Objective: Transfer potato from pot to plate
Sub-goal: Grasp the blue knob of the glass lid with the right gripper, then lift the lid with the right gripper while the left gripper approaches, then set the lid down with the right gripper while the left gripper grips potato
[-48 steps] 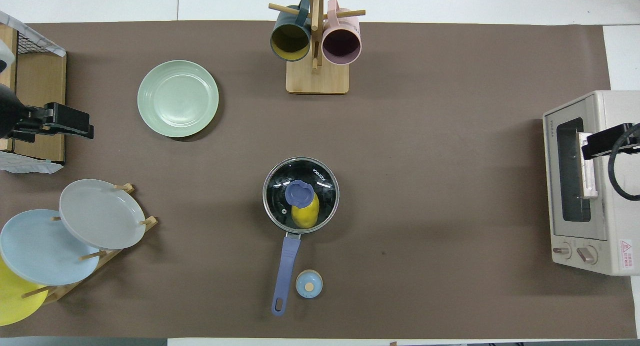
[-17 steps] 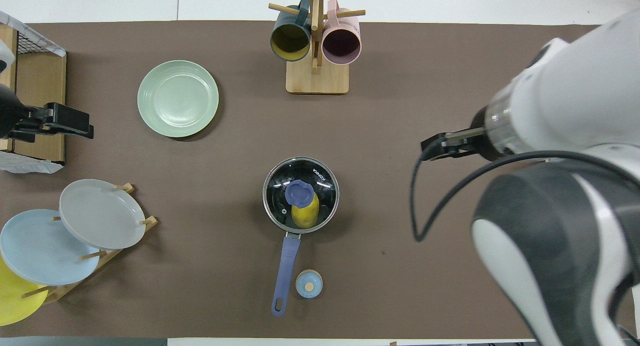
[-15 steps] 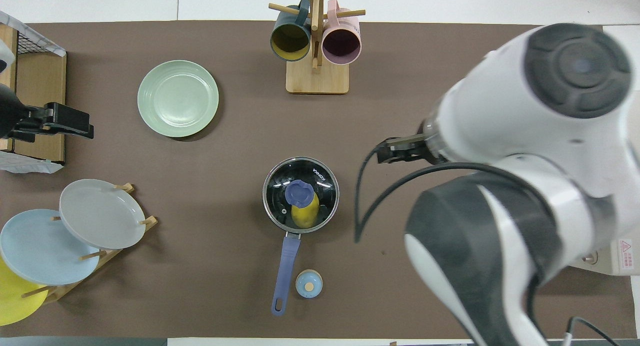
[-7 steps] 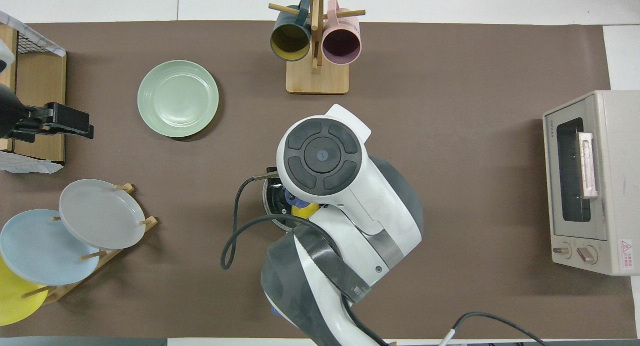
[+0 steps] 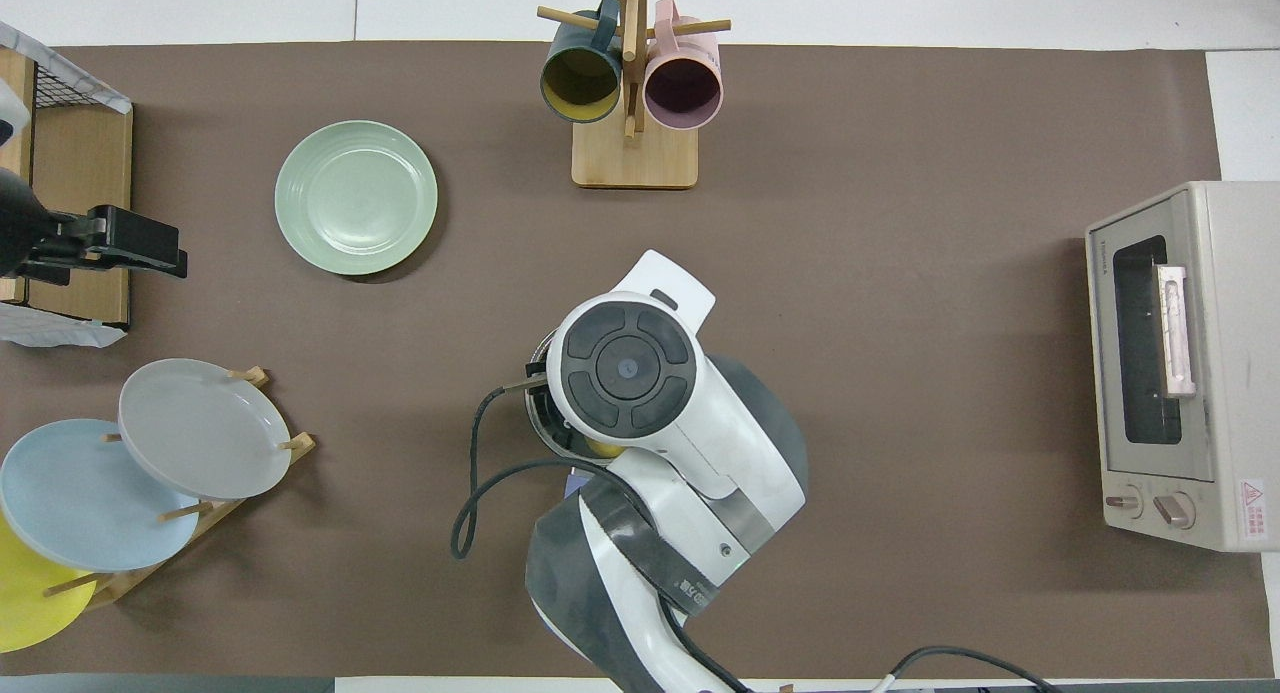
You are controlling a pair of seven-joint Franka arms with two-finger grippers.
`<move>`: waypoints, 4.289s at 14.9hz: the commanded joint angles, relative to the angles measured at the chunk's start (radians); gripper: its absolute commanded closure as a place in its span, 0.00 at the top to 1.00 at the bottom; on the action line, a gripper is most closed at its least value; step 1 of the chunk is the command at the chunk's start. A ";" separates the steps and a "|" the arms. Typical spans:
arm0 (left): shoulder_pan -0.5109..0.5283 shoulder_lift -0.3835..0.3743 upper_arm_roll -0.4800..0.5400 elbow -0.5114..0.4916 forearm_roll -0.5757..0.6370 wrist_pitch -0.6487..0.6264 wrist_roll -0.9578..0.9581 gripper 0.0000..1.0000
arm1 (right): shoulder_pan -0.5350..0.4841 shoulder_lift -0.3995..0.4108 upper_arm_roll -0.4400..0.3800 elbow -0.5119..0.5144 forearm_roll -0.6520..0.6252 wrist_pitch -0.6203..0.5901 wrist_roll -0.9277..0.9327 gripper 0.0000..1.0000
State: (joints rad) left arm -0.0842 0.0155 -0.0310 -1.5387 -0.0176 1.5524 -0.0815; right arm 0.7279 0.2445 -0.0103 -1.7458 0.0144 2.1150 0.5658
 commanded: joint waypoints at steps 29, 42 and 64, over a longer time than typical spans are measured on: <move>-0.034 -0.026 -0.009 -0.038 0.016 0.015 -0.007 1.00 | -0.099 -0.027 -0.010 0.069 -0.056 -0.084 -0.170 0.26; -0.600 0.058 -0.009 -0.475 -0.104 0.562 -0.557 1.00 | -0.589 -0.172 -0.010 -0.217 -0.037 -0.118 -0.782 0.26; -0.654 0.238 -0.010 -0.502 -0.104 0.719 -0.667 1.00 | -0.734 -0.177 -0.010 -0.508 -0.037 0.284 -0.935 1.00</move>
State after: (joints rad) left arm -0.7170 0.2525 -0.0585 -2.0280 -0.1051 2.2457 -0.7374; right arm 0.0078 0.0743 -0.0331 -2.2723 -0.0341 2.4276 -0.3428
